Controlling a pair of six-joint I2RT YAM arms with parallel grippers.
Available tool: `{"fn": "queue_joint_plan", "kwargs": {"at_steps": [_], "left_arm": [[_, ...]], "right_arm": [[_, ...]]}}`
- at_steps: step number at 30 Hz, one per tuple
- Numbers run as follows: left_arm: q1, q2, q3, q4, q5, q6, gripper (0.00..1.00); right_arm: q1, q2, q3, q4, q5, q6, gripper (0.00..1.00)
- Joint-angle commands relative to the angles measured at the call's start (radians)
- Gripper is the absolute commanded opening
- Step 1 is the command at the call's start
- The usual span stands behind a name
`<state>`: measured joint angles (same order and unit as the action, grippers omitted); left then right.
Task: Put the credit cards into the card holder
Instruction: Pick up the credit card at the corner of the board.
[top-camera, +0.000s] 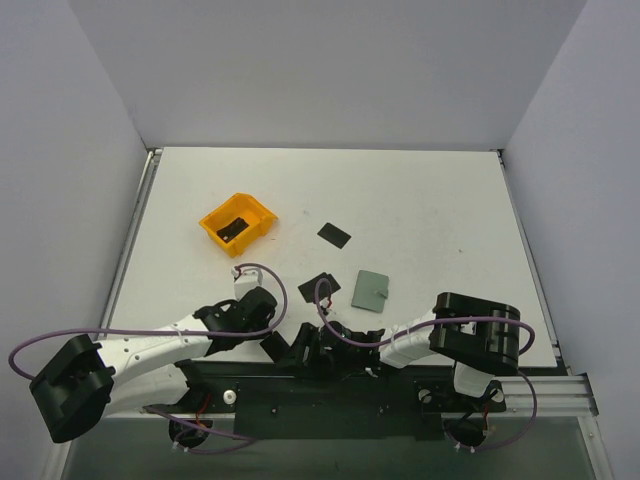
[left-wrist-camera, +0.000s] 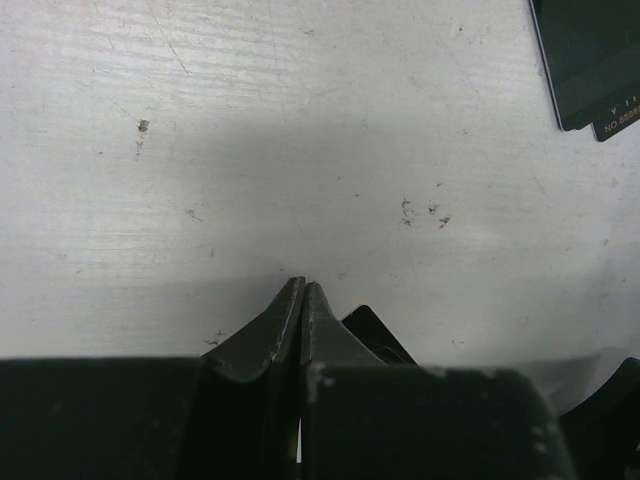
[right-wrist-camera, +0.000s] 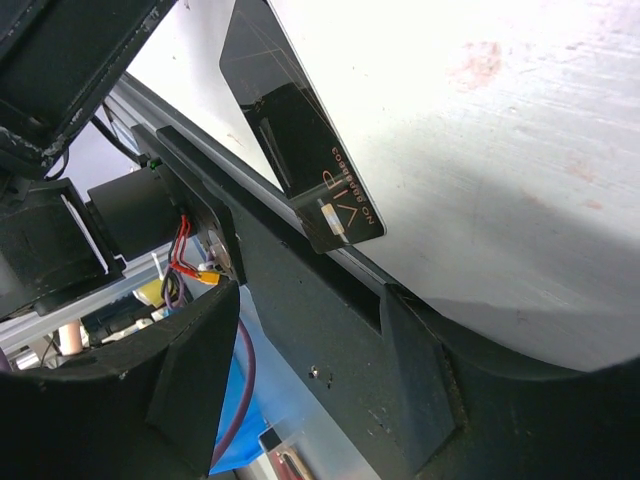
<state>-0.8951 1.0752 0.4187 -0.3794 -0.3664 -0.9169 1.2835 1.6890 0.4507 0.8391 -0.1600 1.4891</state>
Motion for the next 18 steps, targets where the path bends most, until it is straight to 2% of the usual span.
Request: {"fn": "queue_joint_plan", "kwargs": {"at_steps": [1, 12, 18], "left_arm": [[-0.015, 0.006, -0.028, -0.001, 0.038, -0.020, 0.08], [-0.067, 0.014, -0.035, -0.003, 0.040, -0.068, 0.07], [-0.096, 0.022, -0.037, -0.003, 0.038, -0.094, 0.07]], "right_arm": [[-0.027, 0.012, -0.007, -0.055, 0.091, 0.003, 0.54], [-0.055, 0.021, -0.075, 0.031, 0.134, 0.036, 0.50], [-0.064, 0.049, -0.060, 0.034, 0.123, 0.034, 0.50]]}}
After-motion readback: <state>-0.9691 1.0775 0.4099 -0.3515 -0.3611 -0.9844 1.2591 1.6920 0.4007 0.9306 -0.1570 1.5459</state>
